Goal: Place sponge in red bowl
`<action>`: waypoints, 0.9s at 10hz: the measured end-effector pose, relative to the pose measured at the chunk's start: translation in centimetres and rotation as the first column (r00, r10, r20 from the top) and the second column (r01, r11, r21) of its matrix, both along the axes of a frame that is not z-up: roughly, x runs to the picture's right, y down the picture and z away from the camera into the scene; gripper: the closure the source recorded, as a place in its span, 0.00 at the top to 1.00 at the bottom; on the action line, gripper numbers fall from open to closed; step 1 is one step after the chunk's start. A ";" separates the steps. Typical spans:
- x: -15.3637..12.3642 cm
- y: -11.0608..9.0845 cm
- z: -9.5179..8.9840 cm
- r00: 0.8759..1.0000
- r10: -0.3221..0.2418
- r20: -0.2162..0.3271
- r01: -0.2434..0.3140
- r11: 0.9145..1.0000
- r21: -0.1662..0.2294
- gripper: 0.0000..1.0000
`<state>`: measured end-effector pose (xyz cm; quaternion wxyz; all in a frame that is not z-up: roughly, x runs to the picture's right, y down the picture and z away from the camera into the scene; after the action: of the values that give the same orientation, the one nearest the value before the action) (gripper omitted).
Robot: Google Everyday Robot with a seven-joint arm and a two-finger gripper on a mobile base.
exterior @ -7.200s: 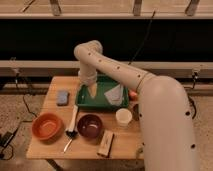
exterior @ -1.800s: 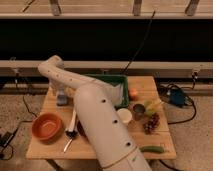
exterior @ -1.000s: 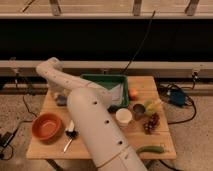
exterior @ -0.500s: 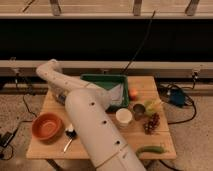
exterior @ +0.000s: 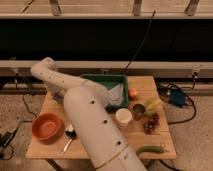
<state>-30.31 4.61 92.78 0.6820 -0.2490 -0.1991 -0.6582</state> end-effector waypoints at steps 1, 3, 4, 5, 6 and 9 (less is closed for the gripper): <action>-0.7 -0.6 -1.2 1.000 -0.015 0.013 0.015 1.000 0.013 0.00; -3.3 -1.3 -4.1 0.996 -0.067 0.062 0.065 0.997 0.035 0.00; -4.9 -0.8 -5.3 0.992 -0.090 0.089 0.087 0.995 0.037 0.00; -6.1 0.1 -6.4 0.987 -0.105 0.119 0.103 0.994 0.029 0.00; -7.0 1.3 -7.7 0.982 -0.120 0.144 0.118 0.993 0.023 0.00; -8.5 4.8 -11.1 0.973 -0.128 0.194 0.135 0.991 -0.021 0.00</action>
<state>-38.81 9.38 81.73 0.6102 -0.2082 -0.2583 -0.7195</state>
